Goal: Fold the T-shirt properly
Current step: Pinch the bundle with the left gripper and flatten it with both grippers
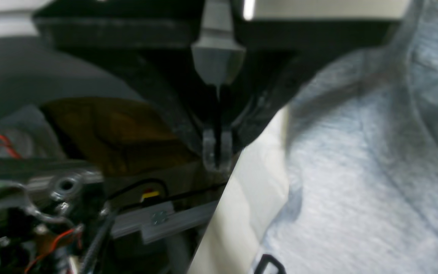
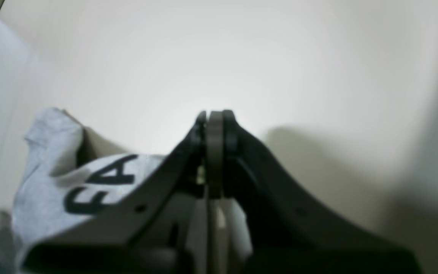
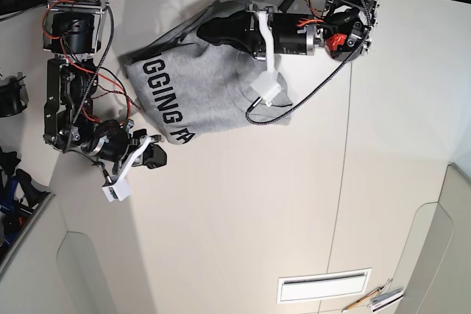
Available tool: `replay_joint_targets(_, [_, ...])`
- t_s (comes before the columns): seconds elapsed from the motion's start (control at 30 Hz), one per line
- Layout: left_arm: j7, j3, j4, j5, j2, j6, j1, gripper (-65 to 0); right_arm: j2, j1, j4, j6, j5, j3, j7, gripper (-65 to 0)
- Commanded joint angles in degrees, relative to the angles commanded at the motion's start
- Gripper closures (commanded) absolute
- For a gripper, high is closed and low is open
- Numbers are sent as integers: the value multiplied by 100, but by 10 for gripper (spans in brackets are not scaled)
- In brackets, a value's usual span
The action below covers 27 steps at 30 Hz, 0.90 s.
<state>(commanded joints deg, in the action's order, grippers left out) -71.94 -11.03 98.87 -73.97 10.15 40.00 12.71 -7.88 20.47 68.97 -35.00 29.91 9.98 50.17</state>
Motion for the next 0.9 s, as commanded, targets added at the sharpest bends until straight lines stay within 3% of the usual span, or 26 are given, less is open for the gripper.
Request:
replay_joint_targets(0.17, [1056, -774, -98, 1390, 0, 0, -2, 0, 13, 0, -52, -61, 160, -44, 11, 0])
replay_joint_targets(0.27, [1316, -1032, -144, 1893, 0, 0, -2, 0, 13, 0, -52, -59, 356, -188, 203, 0])
replay_joint_targets(0.5, [1659, -929, -146, 3021, 13, 0, -35, 0, 13, -2, -52, -59, 516, -343, 374, 0])
replay_joint_targets(0.67, [1685, -304, -146, 3230, 83, 0, -181, 0, 11, -4, -50, -61, 966, -343, 793, 0])
replay_joint_targets(0.9, [1690, -109, -168, 3370, 645, 0, -730, 0, 13, -238, -13, -81, 1429, -343, 1029, 0])
